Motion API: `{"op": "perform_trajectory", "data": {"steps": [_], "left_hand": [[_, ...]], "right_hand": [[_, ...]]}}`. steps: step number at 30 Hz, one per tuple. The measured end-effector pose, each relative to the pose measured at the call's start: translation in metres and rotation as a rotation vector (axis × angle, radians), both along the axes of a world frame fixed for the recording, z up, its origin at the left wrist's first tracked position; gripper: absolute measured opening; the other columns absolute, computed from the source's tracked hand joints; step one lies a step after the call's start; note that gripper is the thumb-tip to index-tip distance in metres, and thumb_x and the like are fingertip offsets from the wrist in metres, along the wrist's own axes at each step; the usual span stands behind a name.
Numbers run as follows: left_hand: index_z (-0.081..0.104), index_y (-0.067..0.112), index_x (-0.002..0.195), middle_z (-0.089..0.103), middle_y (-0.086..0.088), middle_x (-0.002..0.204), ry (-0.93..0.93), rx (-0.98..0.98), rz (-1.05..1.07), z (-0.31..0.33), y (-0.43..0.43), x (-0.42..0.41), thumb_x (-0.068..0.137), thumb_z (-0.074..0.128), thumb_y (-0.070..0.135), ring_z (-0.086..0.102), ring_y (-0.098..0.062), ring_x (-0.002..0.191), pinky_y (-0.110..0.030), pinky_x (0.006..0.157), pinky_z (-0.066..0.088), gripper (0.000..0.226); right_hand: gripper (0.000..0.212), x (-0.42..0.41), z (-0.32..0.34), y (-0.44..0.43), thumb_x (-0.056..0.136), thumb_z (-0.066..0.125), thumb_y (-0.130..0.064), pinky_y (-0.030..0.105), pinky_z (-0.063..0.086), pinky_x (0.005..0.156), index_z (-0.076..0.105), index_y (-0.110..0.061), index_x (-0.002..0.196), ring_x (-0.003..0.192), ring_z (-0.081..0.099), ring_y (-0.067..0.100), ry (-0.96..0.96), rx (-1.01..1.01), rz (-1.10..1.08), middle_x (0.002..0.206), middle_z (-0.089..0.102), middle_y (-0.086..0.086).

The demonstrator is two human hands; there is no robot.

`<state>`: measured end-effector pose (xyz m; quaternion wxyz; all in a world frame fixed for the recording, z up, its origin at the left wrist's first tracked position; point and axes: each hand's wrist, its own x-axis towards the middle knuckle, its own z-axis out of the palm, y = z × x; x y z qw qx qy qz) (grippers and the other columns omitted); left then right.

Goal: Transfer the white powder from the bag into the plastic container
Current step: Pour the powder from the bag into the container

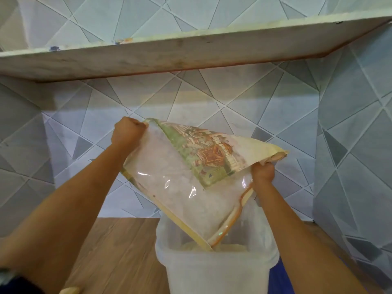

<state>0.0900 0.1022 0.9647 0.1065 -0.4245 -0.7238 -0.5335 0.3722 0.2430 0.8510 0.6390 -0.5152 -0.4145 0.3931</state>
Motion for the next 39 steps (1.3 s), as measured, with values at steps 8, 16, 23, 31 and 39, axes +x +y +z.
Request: {"op": "perform_trajectory", "data": {"steps": [8, 16, 23, 31, 39], "left_hand": [[0.068, 0.005, 0.083, 0.065, -0.016, 0.085, -0.098, -0.181, 0.122, -0.055, 0.015, -0.021, 0.086, 0.055, 0.029, 0.064, -0.036, 0.084, -0.036, 0.072, 0.048, 0.028], [0.062, 0.01, 0.067, 0.06, -0.013, 0.078, -0.227, -0.106, 0.124, -0.074, 0.012, -0.035, 0.085, 0.058, 0.024, 0.057, -0.03, 0.075, -0.032, 0.072, 0.045, 0.023], [0.07, 0.007, 0.083, 0.069, -0.025, 0.101, -0.332, 0.026, 0.175, -0.075, -0.015, -0.055, 0.082, 0.064, 0.023, 0.064, -0.04, 0.1, -0.044, 0.091, 0.052, 0.017], [0.067, -0.001, 0.096, 0.066, -0.017, 0.107, -0.396, 0.115, 0.382, -0.054, -0.093, -0.106, 0.082, 0.067, 0.023, 0.062, -0.032, 0.106, -0.036, 0.09, 0.049, 0.028], [0.067, -0.004, 0.102, 0.067, -0.023, 0.11, -0.467, 0.009, 0.458, -0.096, -0.156, -0.211, 0.077, 0.069, 0.026, 0.064, -0.036, 0.103, -0.042, 0.089, 0.052, 0.039]], "right_hand": [[0.036, -0.008, 0.015, 0.014, 0.086, 0.06, -0.021, 0.038, 0.048, 0.089, 0.061, 0.003, 0.113, 0.111, 0.058, 0.038, -0.261, -0.011, 0.013, 0.119, 0.063, 0.021], [0.039, -0.02, 0.022, 0.022, 0.085, 0.059, -0.016, 0.039, 0.048, 0.092, 0.054, 0.005, 0.118, 0.111, 0.058, 0.036, -0.152, 0.011, 0.099, 0.122, 0.06, 0.02], [0.042, -0.048, 0.043, 0.016, 0.085, 0.056, -0.01, 0.035, 0.045, 0.093, 0.05, 0.005, 0.124, 0.117, 0.054, 0.035, -0.072, 0.016, 0.188, 0.129, 0.056, 0.018], [0.042, -0.134, 0.085, -0.02, 0.083, 0.058, -0.012, 0.031, 0.046, 0.094, 0.053, 0.0, 0.124, 0.118, 0.056, 0.031, -0.07, 0.071, 0.378, 0.129, 0.058, 0.015], [0.046, -0.248, 0.067, -0.058, 0.086, 0.053, -0.013, 0.031, 0.042, 0.1, 0.047, -0.002, 0.131, 0.124, 0.051, 0.03, -0.252, 0.087, 0.469, 0.134, 0.054, 0.014]]}}
